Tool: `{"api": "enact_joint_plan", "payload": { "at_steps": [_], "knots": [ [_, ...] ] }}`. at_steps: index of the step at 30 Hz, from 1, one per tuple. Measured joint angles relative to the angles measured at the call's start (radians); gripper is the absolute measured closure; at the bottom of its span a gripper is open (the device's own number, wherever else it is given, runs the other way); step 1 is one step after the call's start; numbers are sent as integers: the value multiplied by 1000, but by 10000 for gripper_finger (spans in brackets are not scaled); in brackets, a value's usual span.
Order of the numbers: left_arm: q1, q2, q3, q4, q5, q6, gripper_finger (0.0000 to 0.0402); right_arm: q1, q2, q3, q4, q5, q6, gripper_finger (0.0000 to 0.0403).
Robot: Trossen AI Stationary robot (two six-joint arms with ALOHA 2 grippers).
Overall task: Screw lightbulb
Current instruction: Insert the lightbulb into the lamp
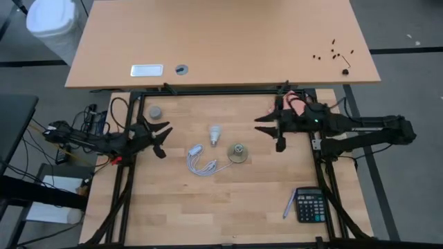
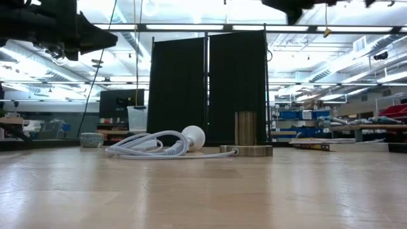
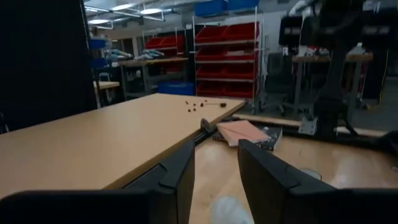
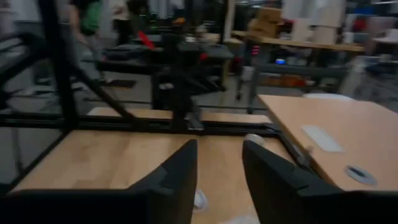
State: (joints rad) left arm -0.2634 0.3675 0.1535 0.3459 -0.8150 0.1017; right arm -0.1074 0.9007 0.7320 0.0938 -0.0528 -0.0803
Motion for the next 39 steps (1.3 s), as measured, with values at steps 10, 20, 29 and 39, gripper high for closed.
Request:
{"api": "enact_joint_plan", "payload": {
  "at_steps": [10,20,29,39],
  "knots": [
    [0,96,2,2,24,-127,276,-68,283,252,-157,-57,-110,208],
    [0,280,2,46,48,-290,276,-136,453,425,-313,-179,-161,198],
    [3,504,122,76,44,-339,276,-260,584,484,-391,-277,-269,199],
    [138,764,285,-44,96,-413,276,-386,655,485,-443,-312,-312,199]
  ]
}}
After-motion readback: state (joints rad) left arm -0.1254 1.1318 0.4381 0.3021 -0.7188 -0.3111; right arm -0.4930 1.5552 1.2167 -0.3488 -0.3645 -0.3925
